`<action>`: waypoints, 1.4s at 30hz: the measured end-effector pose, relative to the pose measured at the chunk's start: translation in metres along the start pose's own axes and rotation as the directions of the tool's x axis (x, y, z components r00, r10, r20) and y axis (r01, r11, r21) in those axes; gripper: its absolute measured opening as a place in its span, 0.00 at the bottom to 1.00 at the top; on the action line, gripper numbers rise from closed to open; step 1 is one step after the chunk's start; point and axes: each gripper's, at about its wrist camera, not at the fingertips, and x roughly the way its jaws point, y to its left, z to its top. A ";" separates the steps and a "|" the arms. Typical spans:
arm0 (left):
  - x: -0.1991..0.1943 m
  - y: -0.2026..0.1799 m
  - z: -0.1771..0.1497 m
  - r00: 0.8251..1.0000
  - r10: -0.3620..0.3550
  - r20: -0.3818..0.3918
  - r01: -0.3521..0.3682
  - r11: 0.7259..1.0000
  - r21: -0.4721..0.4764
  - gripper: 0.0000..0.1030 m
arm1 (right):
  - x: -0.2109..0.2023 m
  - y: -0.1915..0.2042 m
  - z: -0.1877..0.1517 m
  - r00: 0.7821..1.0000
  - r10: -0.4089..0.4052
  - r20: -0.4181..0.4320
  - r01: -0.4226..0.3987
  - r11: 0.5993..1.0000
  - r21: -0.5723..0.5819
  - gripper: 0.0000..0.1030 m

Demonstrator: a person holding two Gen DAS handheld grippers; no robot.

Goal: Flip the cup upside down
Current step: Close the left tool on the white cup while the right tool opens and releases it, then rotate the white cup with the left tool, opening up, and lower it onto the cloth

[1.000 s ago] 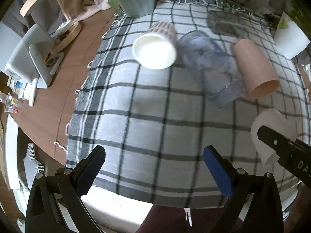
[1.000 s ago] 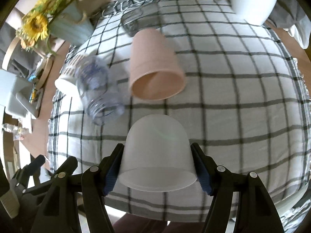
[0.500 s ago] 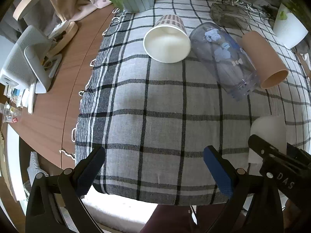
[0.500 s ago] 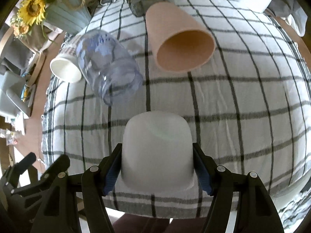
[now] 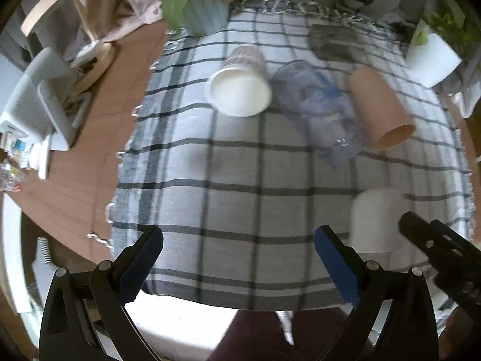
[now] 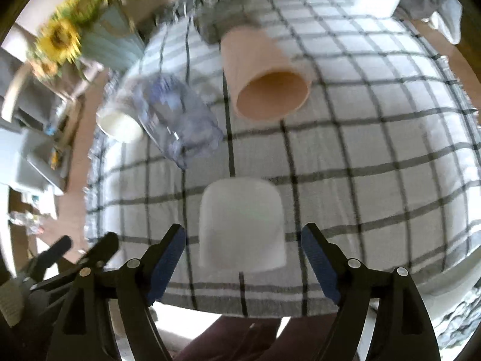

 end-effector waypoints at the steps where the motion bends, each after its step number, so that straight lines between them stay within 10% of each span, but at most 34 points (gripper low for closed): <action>1: -0.001 -0.005 0.001 1.000 -0.023 -0.004 0.023 1.000 0.002 1.00 | -0.011 -0.003 0.000 1.000 -0.001 0.025 0.001 1.000 0.006 0.78; 9: 0.010 -0.077 0.019 0.990 -0.120 -0.078 0.129 0.983 0.131 0.96 | -0.072 -0.058 0.008 0.979 -0.070 0.194 0.051 0.994 0.102 0.79; 25: 0.069 -0.145 0.034 0.951 -0.106 -0.290 0.158 0.974 0.162 0.64 | -0.066 -0.127 0.015 0.985 -0.080 0.153 0.045 0.974 0.223 0.79; 33: 0.054 -0.153 0.035 0.963 -0.141 -0.229 0.177 0.974 0.145 0.64 | -0.064 -0.138 0.020 0.987 -0.064 0.147 0.032 0.977 0.213 0.79; 42: 0.027 -0.151 0.032 0.984 -0.177 0.014 0.172 0.970 0.172 0.64 | -0.071 -0.143 0.021 0.983 -0.086 0.164 0.058 0.984 0.170 0.79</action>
